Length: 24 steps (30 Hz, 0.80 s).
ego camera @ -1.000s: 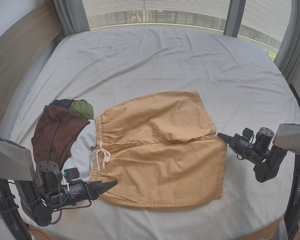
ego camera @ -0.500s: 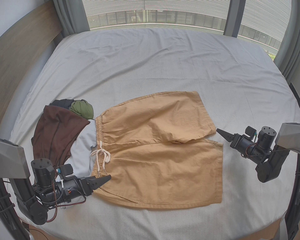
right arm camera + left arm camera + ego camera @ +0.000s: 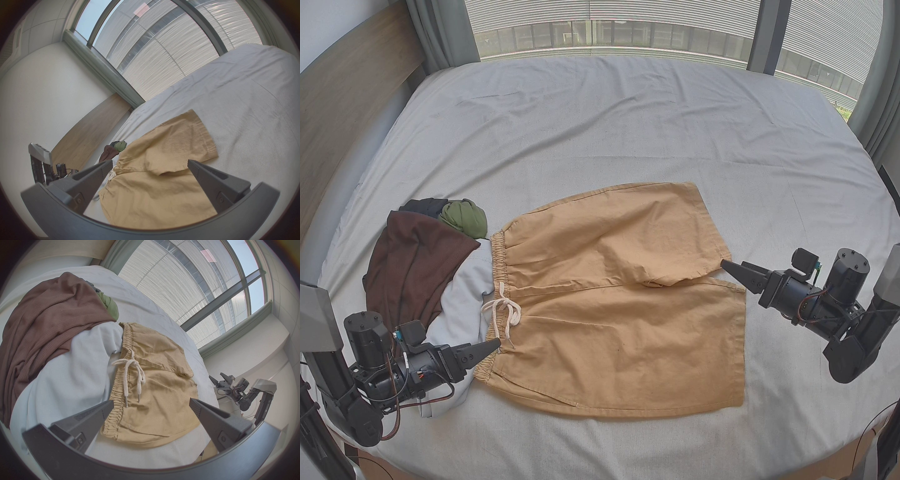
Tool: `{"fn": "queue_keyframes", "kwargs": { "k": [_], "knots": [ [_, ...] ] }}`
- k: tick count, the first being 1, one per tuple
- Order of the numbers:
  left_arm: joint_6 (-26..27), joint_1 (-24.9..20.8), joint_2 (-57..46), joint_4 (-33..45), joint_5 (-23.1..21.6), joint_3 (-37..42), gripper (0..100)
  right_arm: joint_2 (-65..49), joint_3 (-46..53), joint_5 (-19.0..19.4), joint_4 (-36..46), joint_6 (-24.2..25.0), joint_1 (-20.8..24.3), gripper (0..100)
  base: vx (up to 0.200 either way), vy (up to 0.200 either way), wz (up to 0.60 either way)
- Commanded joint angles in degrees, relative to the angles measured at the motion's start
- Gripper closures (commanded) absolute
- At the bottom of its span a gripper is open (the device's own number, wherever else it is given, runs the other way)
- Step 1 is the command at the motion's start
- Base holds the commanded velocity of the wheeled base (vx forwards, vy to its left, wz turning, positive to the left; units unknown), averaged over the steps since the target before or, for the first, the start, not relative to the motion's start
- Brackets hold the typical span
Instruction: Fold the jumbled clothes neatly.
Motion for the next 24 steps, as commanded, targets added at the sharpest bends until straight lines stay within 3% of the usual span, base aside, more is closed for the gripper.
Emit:
{"fn": "queue_keyframes", "kwargs": {
  "k": [1, 11, 24],
  "knots": [
    [0.0, 0.6, 0.1, 0.0, -0.1, 1.9, 0, -4.5, 2.5, -0.2, 0.0, -1.4, 2.4, 0, 0.000, 0.000, 0.00],
    [5.7, 0.6, 9.0, -0.1, -0.1, 2.8, 0, -4.5, 3.1, -0.4, 0.0, -1.5, 3.3, 0, 0.000, 0.000, 0.00],
    [5.5, 0.2, 10.8, -0.1, 0.0, 1.6, 0, -4.5, 3.1, -0.3, 0.0, -1.5, 3.4, 0, 0.000, 0.000, 0.00]
  ]
}}
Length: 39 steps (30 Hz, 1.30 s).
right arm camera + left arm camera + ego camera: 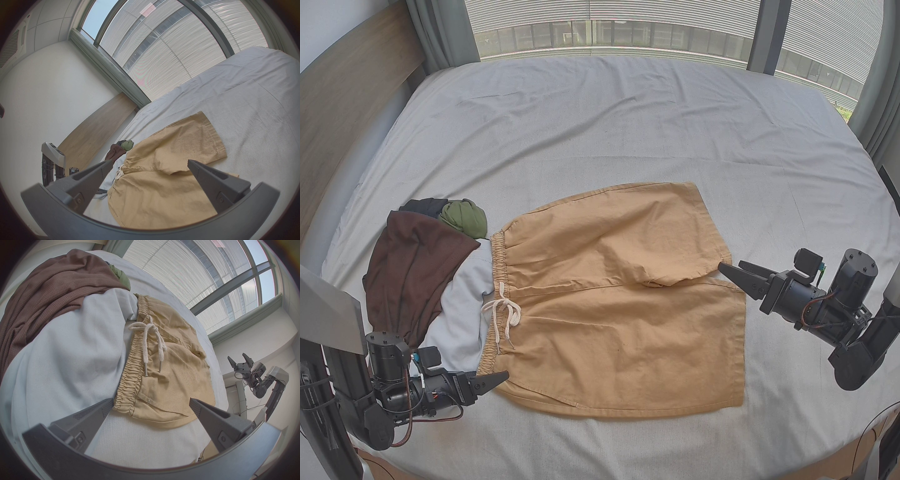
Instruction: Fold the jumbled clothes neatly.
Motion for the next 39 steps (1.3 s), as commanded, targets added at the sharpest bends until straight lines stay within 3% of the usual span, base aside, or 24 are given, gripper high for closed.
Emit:
{"fn": "queue_keyframes", "kwargs": {
  "k": [1, 13, 24, 39],
  "knots": [
    [-0.1, -0.2, 0.8, 0.0, 0.0, -0.2, 0, 0.0, 0.0, 0.0, 0.0, 0.0, 0.1, 0, 0.000, 0.000, 0.00],
    [0.0, 2.1, 0.8, 0.2, 0.0, 0.0, 0, 0.0, 0.3, 0.0, 0.0, 0.0, 0.4, 0, 0.000, 0.000, 0.00],
    [-0.2, -1.0, 2.5, 0.0, 0.1, -1.7, 0, -0.1, 0.4, -0.1, 0.0, 0.0, 0.7, 0, 0.000, 0.000, 0.00],
    [-0.2, -0.6, 3.7, 0.0, 0.3, -3.6, 0, 0.0, 0.4, 0.0, 0.0, 0.1, 0.9, 0, 0.000, 0.000, 0.00]
  ]
}}
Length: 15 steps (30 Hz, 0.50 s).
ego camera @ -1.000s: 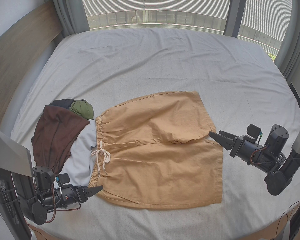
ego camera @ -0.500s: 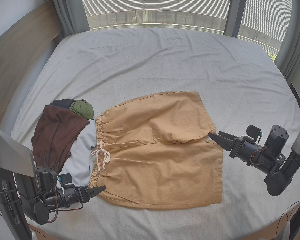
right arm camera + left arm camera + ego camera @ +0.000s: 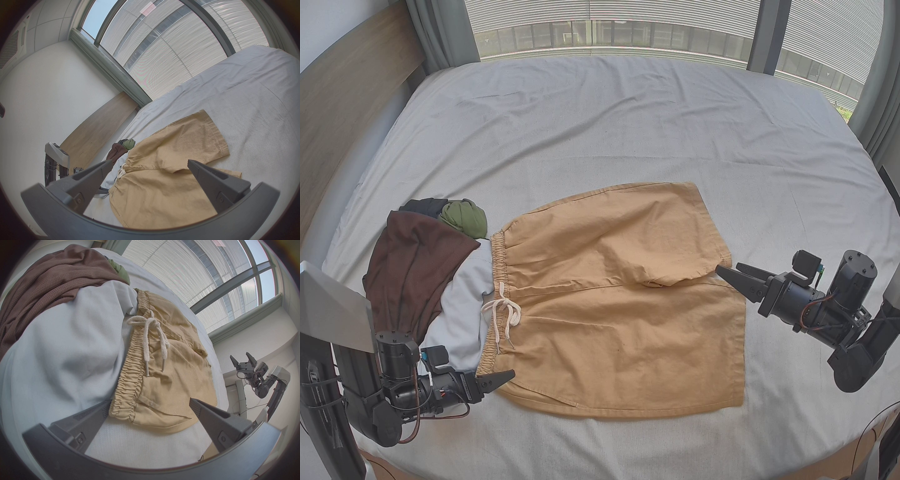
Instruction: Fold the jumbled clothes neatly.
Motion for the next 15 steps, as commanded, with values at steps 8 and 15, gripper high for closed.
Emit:
{"fn": "queue_keyframes", "kwargs": {
  "k": [8, 15],
  "knots": [
    [-0.2, 0.3, 0.7, 0.0, 0.1, -1.1, 100, 0.3, 0.2, 0.0, 0.0, 0.0, 0.1, 0, 0.000, 0.000, 0.00],
    [-0.1, 0.3, 0.6, 0.0, 0.1, -1.1, 100, 0.4, 1.0, -0.1, 0.0, -0.3, 0.1, 0, 0.000, 0.000, 0.00]
  ]
}}
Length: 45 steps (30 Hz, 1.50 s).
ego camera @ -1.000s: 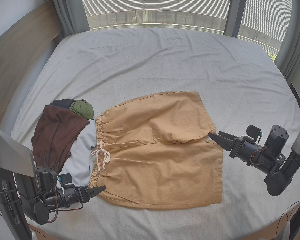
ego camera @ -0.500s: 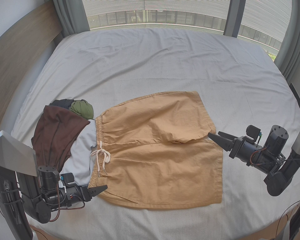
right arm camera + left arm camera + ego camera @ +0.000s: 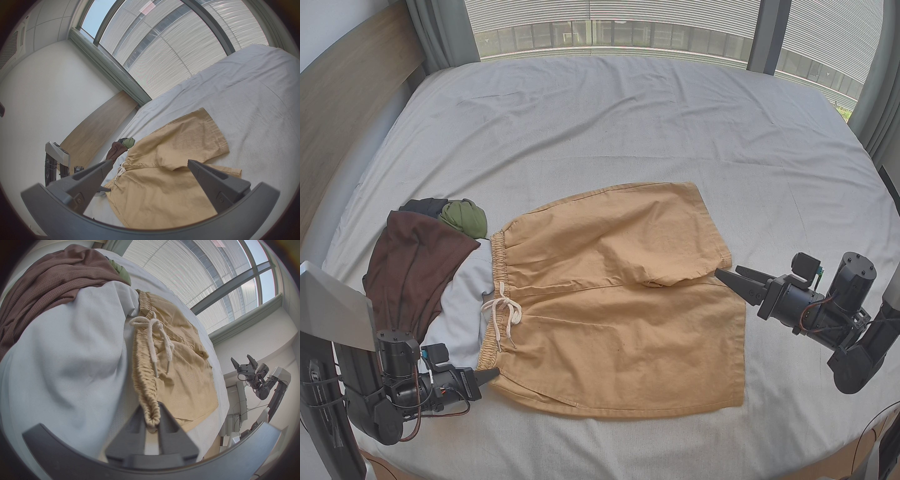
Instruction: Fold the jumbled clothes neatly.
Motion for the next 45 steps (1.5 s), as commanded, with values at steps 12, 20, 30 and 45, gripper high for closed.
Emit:
{"fn": "queue_keyframes", "kwargs": {
  "k": [12, 20, 30, 45],
  "knots": [
    [0.0, -0.4, -0.3, 0.0, -0.2, 0.1, 100, 4.2, 12.3, 0.2, 4.6, -14.3, -2.0, 0, 0.000, 0.000, 0.00],
    [0.1, -0.5, -0.4, 0.0, -0.2, 0.2, 100, 7.0, 18.0, 0.3, 5.9, -18.5, -2.8, 0, 0.000, 0.000, 0.00],
    [0.2, -0.6, -0.3, 0.0, -0.2, 0.2, 100, 9.8, 22.3, 0.2, 9.8, -23.5, -4.9, 0, 0.000, 0.000, 0.00],
    [0.2, -0.6, -0.3, 0.0, -0.2, 0.2, 100, 17.8, 22.3, 0.4, 6.3, -23.5, -5.1, 0, 0.000, 0.000, 0.00]
  ]
}}
